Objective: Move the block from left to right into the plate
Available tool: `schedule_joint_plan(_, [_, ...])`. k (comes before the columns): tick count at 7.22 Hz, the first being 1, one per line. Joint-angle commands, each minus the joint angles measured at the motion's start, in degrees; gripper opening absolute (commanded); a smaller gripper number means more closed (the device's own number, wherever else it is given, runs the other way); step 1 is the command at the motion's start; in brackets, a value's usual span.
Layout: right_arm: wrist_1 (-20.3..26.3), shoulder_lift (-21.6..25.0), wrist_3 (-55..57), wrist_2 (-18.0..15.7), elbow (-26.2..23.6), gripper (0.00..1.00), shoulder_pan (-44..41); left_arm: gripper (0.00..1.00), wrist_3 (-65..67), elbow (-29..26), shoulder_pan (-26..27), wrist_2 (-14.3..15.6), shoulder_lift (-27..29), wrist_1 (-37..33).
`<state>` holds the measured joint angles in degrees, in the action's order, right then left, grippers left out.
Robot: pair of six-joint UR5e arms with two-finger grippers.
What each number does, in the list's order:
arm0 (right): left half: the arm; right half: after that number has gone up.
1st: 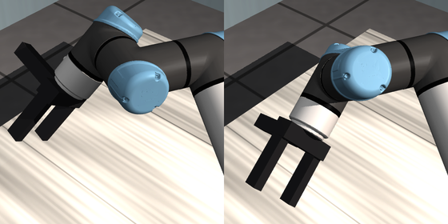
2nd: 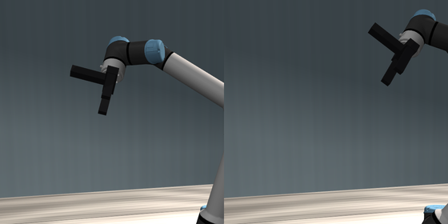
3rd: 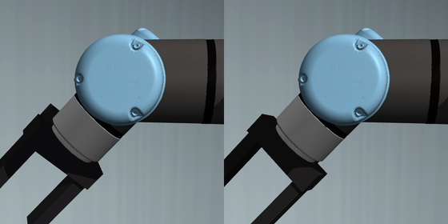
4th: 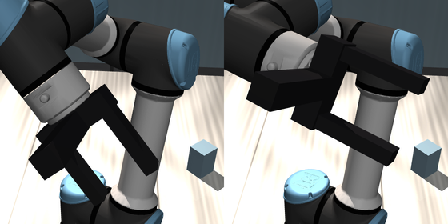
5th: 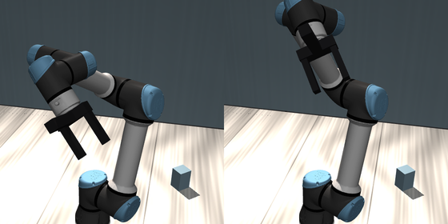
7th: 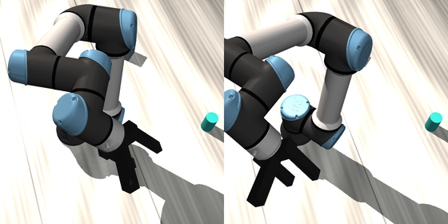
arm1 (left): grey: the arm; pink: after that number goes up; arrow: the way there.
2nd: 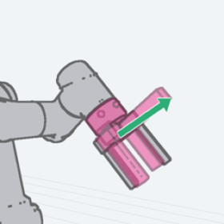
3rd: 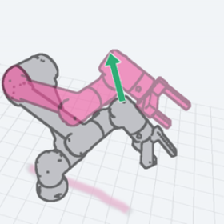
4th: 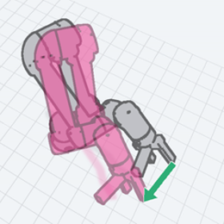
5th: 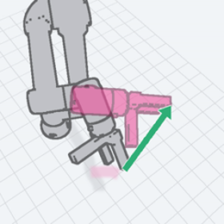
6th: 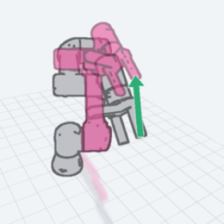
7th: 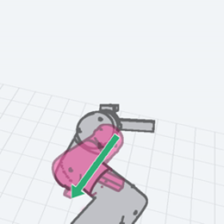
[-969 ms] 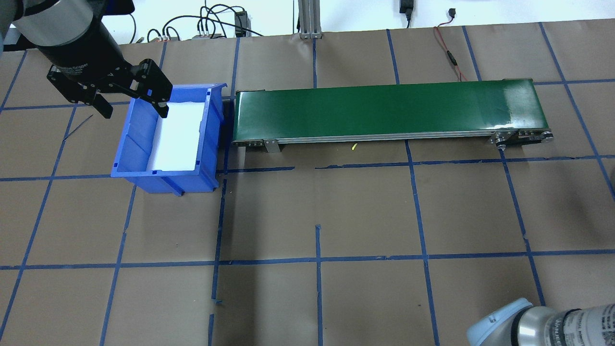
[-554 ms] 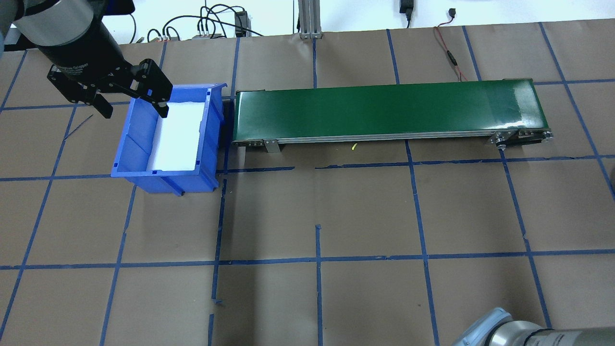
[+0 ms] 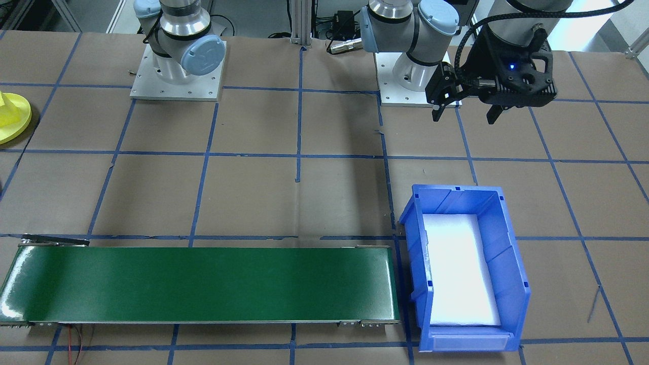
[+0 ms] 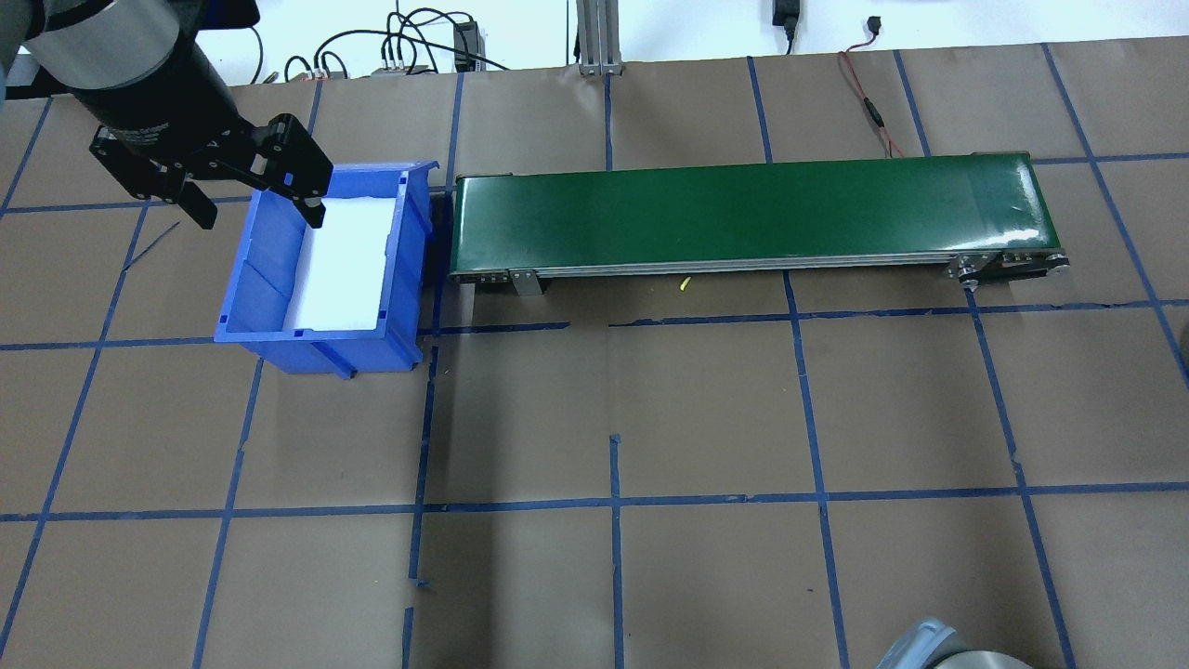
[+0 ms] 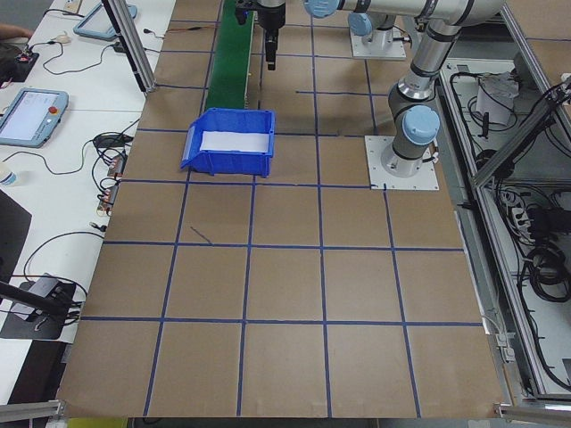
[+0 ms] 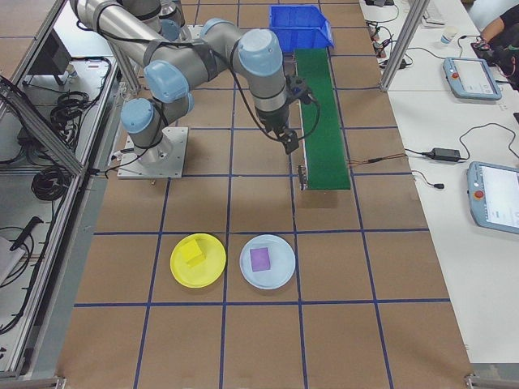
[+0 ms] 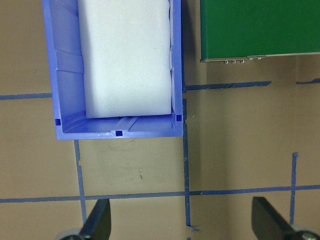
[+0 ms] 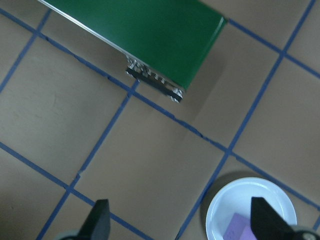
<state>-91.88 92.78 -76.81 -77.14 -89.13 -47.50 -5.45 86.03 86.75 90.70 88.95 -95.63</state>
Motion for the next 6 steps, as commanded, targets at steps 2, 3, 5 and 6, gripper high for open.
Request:
schedule_joint_plan(2, [-0.5,3.4,18.4,1.3,0.0,1.00,-18.5,1.00,0.0,0.0,0.0,0.0,0.0,0.0])
schedule_joint_plan(3, [-0.7,3.4,22.5,3.3,-0.2,1.00,-21.8,1.00,0.0,-0.1,0.0,0.0,0.0,0.0])
schedule_joint_plan(5, [-3.0,2.7,43.2,6.6,-0.4,1.00,-30.0,1.00,0.0,0.0,0.0,0.0,0.0,0.0])
schedule_joint_plan(6, [-6.7,2.3,48.5,5.8,-0.7,1.00,-35.0,1.00,0.0,-0.1,0.0,0.0,0.0,0.0])
